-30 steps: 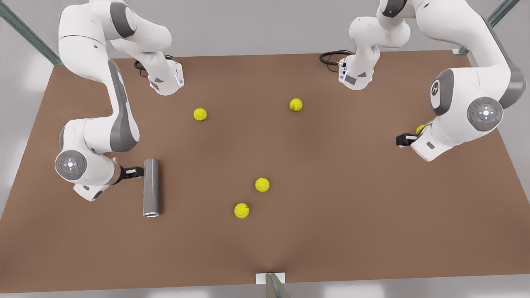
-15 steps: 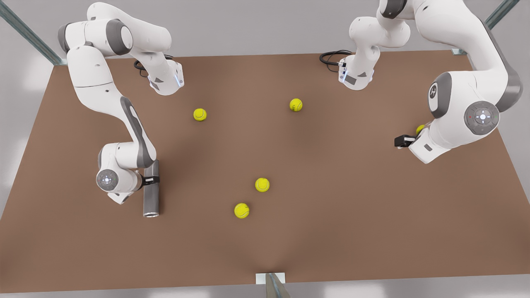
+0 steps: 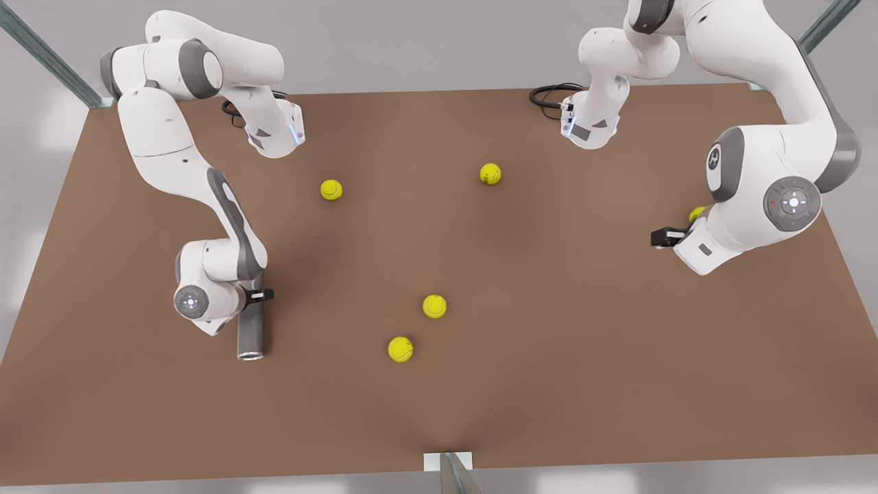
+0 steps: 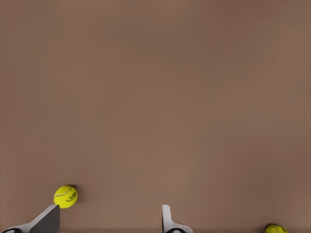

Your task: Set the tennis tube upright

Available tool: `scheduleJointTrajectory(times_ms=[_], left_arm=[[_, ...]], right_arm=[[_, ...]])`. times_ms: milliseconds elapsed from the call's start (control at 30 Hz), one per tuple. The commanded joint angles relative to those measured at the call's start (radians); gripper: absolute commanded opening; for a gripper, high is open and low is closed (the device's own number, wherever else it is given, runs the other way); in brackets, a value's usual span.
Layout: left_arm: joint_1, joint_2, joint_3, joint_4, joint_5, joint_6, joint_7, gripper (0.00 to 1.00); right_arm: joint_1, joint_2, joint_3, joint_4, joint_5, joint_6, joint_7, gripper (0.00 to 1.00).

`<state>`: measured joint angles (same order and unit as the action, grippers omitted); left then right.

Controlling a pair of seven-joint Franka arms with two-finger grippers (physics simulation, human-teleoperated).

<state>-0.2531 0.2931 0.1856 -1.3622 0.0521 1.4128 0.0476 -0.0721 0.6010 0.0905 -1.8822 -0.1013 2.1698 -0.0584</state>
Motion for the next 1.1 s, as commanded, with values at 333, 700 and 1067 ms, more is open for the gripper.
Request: scheduleJointTrajectory(times_ms=[333, 700, 1067], left_arm=[[0.002, 0.005, 0.0, 0.0, 0.0, 0.0, 0.0, 1.0], [0.0, 0.006, 0.0, 0.0, 0.0, 0.0, 0.0, 1.0], [0.0, 0.005, 0.0, 0.0, 0.0, -0.002, 0.0, 1.0]], right_arm=[[0.002, 0.019, 0.0, -0.001, 0.0, 0.013, 0.009, 0.85], [0.003, 0.019, 0.0, 0.0, 0.0, 0.012, 0.009, 0.74], [0.02, 0.005, 0.017, 0.052, -0.002, -0.004, -0.009, 0.72]])
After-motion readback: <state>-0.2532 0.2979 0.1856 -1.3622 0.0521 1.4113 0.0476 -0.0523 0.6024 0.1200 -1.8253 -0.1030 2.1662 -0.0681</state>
